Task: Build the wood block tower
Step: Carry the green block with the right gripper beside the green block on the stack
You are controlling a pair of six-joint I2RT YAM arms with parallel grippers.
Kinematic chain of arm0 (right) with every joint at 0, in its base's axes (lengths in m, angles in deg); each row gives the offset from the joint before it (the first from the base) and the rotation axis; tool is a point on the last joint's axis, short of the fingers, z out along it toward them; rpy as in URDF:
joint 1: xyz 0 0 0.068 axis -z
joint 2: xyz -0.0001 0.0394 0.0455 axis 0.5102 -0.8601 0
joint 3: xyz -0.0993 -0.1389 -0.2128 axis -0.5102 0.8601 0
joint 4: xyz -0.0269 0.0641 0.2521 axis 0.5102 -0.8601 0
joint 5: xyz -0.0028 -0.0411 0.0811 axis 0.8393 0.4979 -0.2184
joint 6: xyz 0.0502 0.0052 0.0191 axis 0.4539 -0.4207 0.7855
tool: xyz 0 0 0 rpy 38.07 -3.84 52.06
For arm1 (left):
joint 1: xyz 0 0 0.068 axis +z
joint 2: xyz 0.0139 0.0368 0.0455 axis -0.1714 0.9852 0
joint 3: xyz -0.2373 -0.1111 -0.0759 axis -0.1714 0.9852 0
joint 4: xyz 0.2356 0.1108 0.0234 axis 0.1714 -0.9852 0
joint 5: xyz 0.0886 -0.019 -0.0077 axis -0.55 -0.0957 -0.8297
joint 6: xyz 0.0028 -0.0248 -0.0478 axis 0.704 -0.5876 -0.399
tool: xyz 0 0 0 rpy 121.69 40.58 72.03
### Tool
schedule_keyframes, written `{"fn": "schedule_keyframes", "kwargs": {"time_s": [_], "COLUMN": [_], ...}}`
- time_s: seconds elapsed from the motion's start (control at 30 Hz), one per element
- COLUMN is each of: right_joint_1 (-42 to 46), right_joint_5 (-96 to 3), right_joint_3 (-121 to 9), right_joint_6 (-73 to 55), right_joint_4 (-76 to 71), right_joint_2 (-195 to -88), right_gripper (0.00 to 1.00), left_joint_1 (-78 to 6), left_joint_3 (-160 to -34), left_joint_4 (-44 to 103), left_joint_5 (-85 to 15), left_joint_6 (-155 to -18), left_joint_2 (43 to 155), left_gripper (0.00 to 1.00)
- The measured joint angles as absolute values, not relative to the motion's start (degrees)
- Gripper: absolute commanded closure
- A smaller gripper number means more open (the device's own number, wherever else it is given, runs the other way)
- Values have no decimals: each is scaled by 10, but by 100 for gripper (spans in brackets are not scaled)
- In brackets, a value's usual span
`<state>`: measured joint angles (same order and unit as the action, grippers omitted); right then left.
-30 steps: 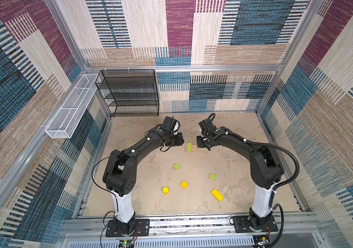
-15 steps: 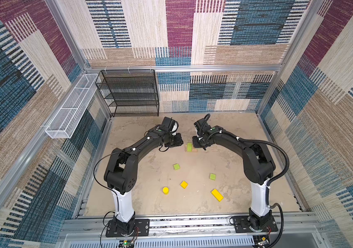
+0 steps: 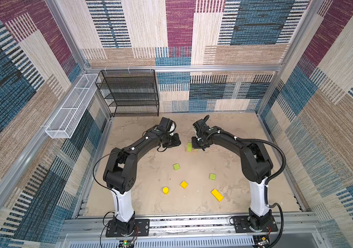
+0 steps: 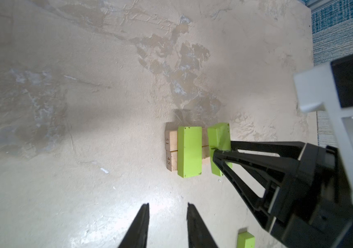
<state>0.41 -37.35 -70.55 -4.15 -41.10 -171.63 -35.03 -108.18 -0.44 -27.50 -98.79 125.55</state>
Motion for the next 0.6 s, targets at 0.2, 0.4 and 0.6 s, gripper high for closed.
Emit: {"fn": "schedule_keyframes", "kwargs": {"time_s": [0.2,0.4,0.6], "right_joint_1": [4,4,4], "right_joint_5": [-373,-373,-373], "right_joint_3": [-706,-707,-707], "right_joint_6": [-29,-15,-10], "right_joint_4": [-411,-411,-411], "right_joint_2": [-1723,-1723,-1724], "right_gripper": [81,80,77], "left_joint_1": [-348,-346,-346], "left_joint_3": [-1081,-1081,-1081], "left_joint_4": [-4,-4,-4], "left_joint_5": [-275,-275,-274], "left_joint_6": [-990,-994,-996], "left_joint_2": [1256,1256,1256], "left_gripper": [66,67,67]}}
